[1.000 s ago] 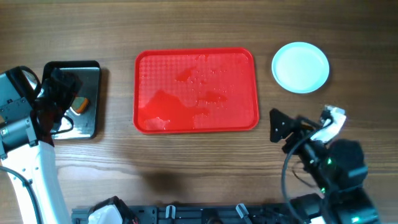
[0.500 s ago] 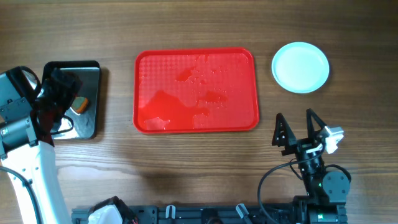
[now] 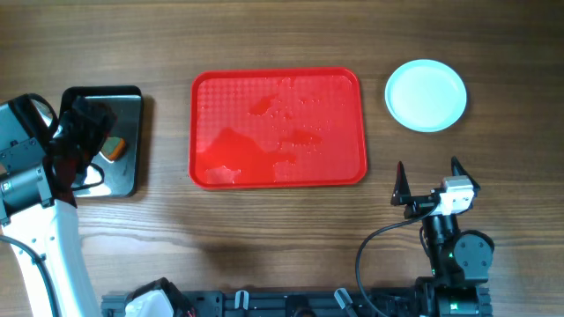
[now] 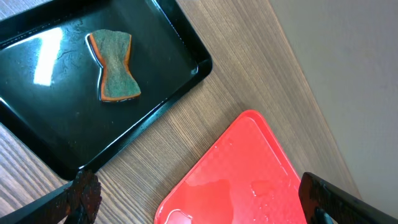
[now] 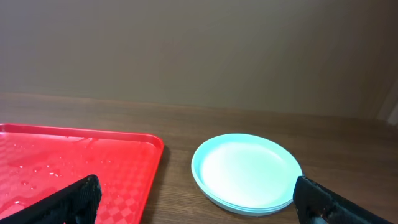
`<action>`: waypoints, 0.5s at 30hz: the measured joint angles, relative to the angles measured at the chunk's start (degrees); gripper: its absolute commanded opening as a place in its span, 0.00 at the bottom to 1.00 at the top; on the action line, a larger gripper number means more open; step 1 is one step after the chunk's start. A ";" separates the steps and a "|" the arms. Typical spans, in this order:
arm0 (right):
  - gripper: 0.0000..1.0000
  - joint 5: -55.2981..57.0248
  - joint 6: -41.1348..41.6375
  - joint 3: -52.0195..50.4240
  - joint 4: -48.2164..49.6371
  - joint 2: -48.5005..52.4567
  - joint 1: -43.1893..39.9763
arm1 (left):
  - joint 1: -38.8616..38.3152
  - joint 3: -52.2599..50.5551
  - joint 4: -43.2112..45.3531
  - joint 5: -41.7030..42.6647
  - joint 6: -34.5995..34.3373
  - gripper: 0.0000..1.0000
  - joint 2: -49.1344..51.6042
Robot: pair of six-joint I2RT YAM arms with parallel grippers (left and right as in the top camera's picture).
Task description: Clean dirty plates on tray and stack at the side
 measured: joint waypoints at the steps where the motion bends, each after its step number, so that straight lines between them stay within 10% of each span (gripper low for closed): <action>1: 1.00 0.02 0.00 0.00 0.00 0.00 0.00 | 0.00 0.00 0.00 -0.02 0.00 1.00 0.00; 15: 1.00 0.02 0.00 0.00 0.00 0.00 0.00 | -0.09 -0.02 -3.39 0.39 0.02 1.00 0.00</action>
